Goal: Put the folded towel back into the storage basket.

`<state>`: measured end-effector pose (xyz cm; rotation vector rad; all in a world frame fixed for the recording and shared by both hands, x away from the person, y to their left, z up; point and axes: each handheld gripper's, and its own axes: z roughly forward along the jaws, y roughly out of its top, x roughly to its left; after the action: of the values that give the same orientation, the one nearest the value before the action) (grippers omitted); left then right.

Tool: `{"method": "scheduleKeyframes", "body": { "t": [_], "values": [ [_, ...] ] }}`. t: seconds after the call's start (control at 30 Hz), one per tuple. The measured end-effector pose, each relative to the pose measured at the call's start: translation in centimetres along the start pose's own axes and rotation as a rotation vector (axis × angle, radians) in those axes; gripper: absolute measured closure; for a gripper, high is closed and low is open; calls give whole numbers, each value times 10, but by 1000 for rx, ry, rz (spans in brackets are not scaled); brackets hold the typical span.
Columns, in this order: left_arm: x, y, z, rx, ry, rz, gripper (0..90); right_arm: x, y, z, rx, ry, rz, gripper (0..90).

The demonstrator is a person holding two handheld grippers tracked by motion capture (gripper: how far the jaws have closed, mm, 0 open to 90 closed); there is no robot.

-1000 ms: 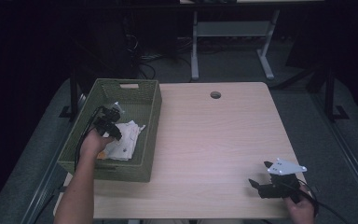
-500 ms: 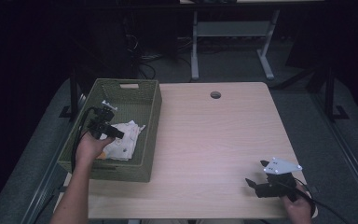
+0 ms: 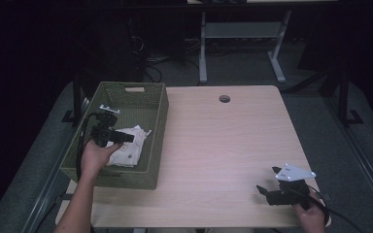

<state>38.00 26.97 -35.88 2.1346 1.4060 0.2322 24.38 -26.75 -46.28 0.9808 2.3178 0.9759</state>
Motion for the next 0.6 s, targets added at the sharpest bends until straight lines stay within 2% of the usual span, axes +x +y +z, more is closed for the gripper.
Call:
{"method": "scheduleKeyframes", "body": {
  "t": [0.1,0.2,0.37,0.6],
  "values": [
    [-5,-1,-6,-32,-11,3,577,-1,-1,-1,1,-6,6,137],
    [-7,-2,-9,-45,-16,2,575,-2,-1,-1,-1,-9,9,137],
    [-11,-7,-13,-88,-61,-13,573,-2,-2,-2,-2,-12,8,137],
    [-16,-11,-18,-127,-79,-18,566,-2,-2,-1,0,-12,13,137]
  ]
}}
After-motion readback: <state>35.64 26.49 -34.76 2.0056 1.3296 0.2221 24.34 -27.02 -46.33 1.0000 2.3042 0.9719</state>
